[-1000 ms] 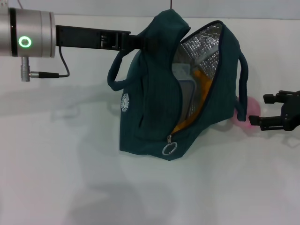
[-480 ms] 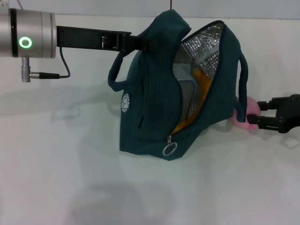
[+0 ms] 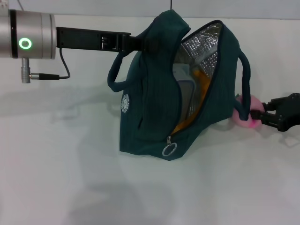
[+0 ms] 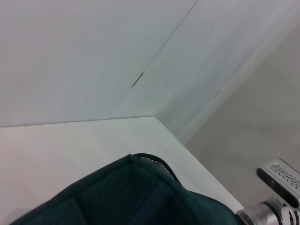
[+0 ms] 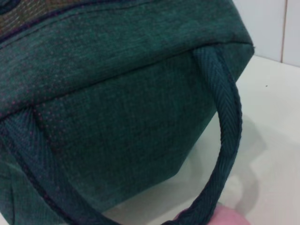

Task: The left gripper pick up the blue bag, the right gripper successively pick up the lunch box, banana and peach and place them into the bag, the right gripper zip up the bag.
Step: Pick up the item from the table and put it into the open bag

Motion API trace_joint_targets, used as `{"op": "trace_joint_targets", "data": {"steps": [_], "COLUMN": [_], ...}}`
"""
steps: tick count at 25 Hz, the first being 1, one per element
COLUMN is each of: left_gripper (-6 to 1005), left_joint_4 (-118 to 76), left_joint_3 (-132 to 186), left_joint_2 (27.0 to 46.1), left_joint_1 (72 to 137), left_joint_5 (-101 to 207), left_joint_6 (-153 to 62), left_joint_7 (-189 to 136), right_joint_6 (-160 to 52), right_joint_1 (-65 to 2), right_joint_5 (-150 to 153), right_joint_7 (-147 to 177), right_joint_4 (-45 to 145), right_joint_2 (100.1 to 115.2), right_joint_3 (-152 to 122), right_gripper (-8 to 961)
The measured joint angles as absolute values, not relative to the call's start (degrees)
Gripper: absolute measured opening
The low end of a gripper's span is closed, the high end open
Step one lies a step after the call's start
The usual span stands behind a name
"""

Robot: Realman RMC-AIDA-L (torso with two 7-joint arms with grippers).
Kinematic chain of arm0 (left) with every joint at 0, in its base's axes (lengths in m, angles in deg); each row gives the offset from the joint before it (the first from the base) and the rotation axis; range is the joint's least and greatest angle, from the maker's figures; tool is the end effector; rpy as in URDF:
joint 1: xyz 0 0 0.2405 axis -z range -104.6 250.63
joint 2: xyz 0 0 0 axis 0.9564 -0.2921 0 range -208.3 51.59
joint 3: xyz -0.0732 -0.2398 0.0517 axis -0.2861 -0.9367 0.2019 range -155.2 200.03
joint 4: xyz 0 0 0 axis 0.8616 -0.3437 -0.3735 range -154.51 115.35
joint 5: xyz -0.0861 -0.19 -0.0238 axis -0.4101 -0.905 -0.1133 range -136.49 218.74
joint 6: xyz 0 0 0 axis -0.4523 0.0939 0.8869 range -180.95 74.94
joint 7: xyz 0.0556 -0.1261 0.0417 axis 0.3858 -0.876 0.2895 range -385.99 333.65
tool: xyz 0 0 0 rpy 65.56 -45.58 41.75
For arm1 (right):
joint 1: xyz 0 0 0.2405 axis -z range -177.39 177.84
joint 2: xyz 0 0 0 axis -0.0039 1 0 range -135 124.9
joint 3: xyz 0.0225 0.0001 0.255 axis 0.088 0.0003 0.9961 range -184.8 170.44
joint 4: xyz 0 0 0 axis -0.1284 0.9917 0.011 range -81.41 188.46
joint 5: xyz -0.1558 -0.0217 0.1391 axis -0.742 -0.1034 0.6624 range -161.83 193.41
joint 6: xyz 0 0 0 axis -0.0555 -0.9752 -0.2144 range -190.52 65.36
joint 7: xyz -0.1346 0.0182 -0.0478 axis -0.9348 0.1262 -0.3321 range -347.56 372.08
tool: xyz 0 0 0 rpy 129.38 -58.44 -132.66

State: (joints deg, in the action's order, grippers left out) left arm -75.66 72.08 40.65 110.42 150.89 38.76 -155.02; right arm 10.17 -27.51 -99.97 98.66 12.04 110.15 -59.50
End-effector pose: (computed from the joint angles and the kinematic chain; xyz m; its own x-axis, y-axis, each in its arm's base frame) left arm -0.1620 0.3717 0.0321 0.5668 0.6842 0.4590 0.7103 -0.6881 0.1486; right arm 0.2993 0.3525 0.0132 0.8576 -0.4214 -0.2949 -0.5068 -0.7898 -0.3455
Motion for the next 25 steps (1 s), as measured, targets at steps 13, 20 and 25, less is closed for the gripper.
{"op": "trace_joint_targets", "data": {"steps": [13, 20, 25], "left_gripper": [54, 53, 53], "left_joint_4": [-75.7, -75.8, -75.7], "left_joint_3": [72.1, 72.3, 72.5], "left_joint_2": [40.56, 40.54, 40.57], "left_joint_1": [110.8, 110.9, 111.3], "left_joint_5": [150.8, 149.5, 149.1], "left_joint_6": [38.7, 38.7, 38.8], "left_joint_7": [-155.0, -155.3, -155.4], "right_joint_6": [12.1, 28.9, 43.2], "right_joint_1": [-24.4, -22.3, -26.0], "right_joint_5": [-97.6, -80.7, -78.1], "right_joint_7": [98.4, 92.2, 89.1], "right_joint_4": [10.7, 11.6, 14.1], "right_joint_2": [109.43, 108.64, 109.91], "right_joint_3": [-41.4, -38.4, -41.2], "right_gripper": [154, 87, 66]}}
